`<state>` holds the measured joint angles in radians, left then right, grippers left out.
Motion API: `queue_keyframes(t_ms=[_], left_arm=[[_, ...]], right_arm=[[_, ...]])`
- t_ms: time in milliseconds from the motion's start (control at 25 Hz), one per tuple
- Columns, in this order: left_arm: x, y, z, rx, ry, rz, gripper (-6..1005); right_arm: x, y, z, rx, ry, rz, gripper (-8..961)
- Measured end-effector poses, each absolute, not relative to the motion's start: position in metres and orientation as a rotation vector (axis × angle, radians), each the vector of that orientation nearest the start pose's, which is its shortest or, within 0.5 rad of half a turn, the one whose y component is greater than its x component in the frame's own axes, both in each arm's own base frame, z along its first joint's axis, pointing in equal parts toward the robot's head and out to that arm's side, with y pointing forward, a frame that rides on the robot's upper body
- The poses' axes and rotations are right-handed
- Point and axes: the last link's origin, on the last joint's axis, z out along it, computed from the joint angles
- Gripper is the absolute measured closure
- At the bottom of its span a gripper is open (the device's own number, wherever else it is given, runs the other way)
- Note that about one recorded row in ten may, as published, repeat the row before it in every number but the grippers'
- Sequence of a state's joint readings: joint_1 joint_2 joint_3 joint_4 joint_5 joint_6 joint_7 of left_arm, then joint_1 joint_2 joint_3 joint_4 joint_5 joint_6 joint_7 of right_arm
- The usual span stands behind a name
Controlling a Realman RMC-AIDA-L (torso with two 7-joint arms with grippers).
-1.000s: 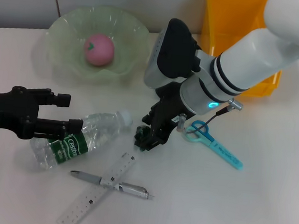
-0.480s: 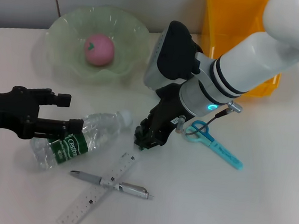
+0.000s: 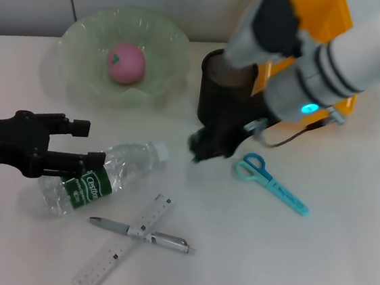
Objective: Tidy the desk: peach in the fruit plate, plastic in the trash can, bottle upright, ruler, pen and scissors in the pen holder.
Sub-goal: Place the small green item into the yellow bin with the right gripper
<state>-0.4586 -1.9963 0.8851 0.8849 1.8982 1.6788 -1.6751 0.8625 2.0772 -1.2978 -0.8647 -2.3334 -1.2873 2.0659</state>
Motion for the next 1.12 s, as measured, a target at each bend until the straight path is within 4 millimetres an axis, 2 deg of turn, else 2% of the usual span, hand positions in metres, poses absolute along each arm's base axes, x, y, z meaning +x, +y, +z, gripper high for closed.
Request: queue_keyframes(t_ms=[120, 400, 440, 480, 640, 800, 1120], left_arm=[[-0.249, 0.323, 0.043, -2.837, -0.718, -0.623, 157], [-0.249, 0.322, 0.042, -2.84, -0.716, -0.626, 158], [-0.249, 0.322, 0.042, -2.842, -0.716, -0.627, 158], [-0.249, 0.322, 0.042, -2.842, -0.716, -0.627, 158], [-0.248, 0.321, 0.043, -2.854, -0.713, -0.629, 158], [-0.248, 0.32, 0.043, -2.857, -0.711, -0.629, 157], [-0.248, 0.319, 0.042, -2.864, -0.713, -0.633, 157]], right_arm=[[0.149, 0.404, -0.027, -2.83, 0.509, -0.169, 631], [0.151, 0.413, 0.032, -2.645, 0.55, 0.012, 686], [0.153, 0.416, 0.048, -2.581, 0.574, 0.064, 694], [0.153, 0.416, 0.048, -2.581, 0.574, 0.064, 701], [0.162, 0.423, 0.073, -2.46, 0.615, 0.143, 716], [0.176, 0.431, 0.085, -2.352, 0.647, 0.178, 714], [0.204, 0.446, 0.085, -2.229, 0.702, 0.134, 704]])
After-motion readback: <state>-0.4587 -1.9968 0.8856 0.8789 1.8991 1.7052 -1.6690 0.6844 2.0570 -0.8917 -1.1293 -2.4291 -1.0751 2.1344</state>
